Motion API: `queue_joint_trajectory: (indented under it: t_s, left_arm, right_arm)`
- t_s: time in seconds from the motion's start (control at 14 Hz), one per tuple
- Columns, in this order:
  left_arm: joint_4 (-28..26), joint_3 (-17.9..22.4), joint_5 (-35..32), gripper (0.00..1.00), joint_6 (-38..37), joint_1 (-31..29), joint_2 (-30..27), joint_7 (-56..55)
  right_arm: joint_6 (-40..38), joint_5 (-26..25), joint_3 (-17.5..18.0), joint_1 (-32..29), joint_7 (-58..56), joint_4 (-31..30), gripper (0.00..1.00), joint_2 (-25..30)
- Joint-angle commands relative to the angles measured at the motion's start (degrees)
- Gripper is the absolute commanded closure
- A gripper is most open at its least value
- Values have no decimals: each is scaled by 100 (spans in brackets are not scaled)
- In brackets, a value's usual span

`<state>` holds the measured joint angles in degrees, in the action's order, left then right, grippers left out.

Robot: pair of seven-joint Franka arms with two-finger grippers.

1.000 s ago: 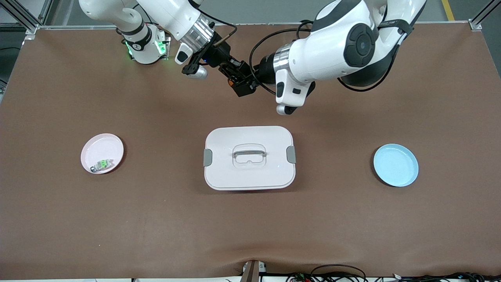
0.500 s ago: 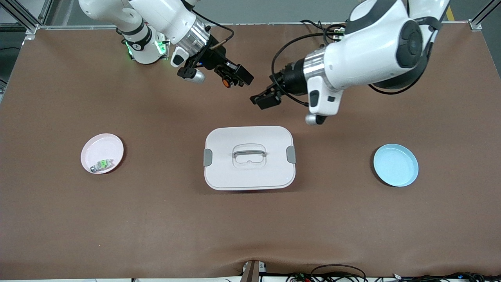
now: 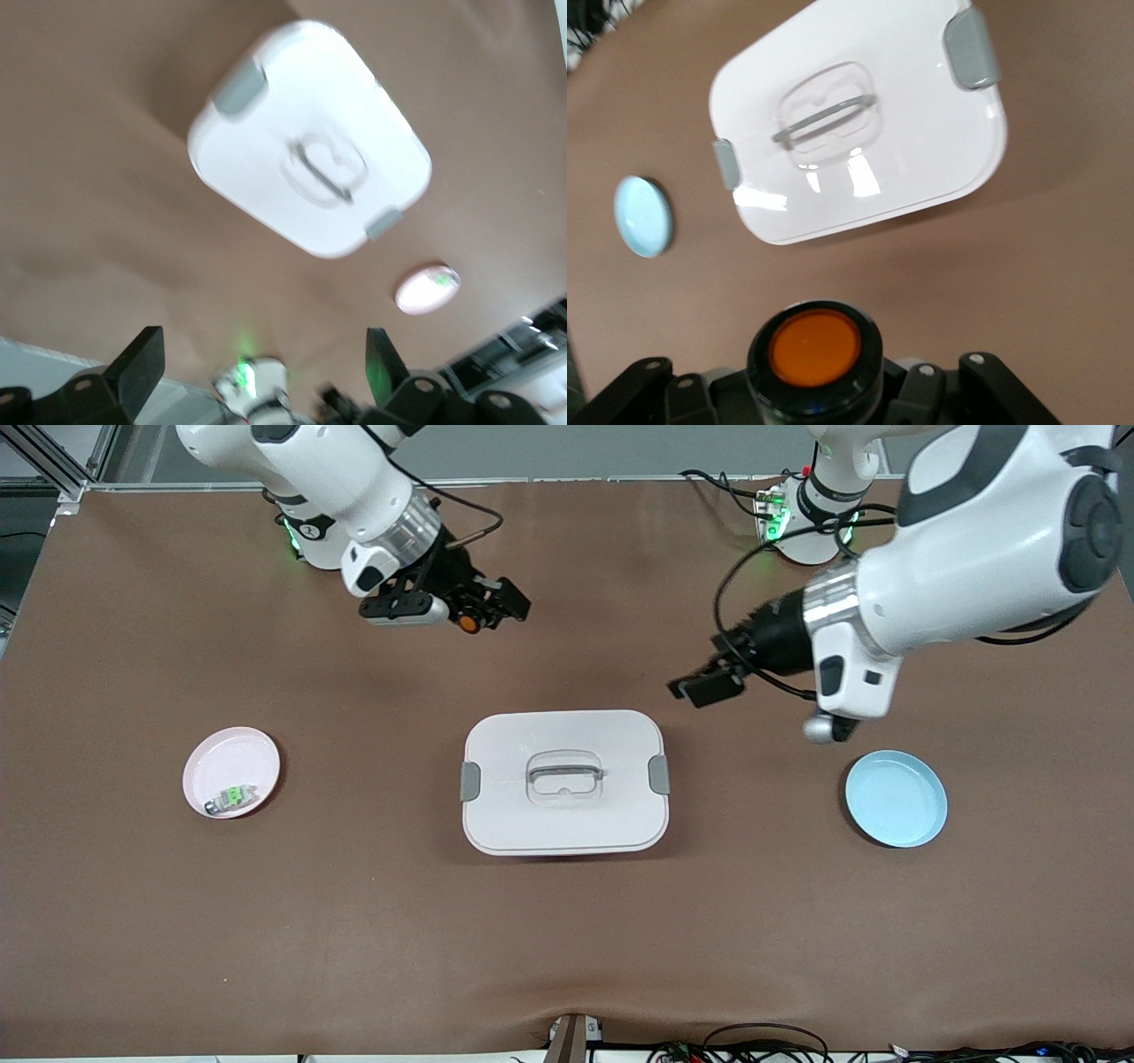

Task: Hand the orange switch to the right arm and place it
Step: 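Open the left gripper and withdraw it while the right gripper carries switch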

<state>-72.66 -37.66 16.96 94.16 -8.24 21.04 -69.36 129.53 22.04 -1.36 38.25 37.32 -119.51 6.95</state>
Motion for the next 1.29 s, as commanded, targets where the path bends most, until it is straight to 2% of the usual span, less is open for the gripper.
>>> queue_joint_trajectory:
  t_s: [0.0,0.29,0.5,0.79,1.07,1.21]
  left_arm:
    - [-38,4,-743,0,-222,-239,-100,684]
    - [-38,4,-1800,0,-477,-476,-100,1624]
    - [-55,21,-2055,0,-487,-775,-109,2389]
    - [-55,13,-2372,0,-626,-960,-257,3067]
    - [-73,13,-2381,0,-1065,-1434,-565,3909]
    - [-73,22,-2373,0,-1172,-1706,-636,4542]
  right_arm:
    - [-576,-261,66,-475,-1074,-107,100,254]
    - [-1367,-919,75,-1151,-2700,-99,100,307]
    - [-1737,-1044,66,-1801,-4359,-107,100,281]
    - [-1756,-1245,66,-2812,-6909,-213,100,141]
    - [-1703,-2062,75,-3279,-7756,-230,100,-35]
    - [-1677,-2282,75,-3499,-8116,-230,100,-184]
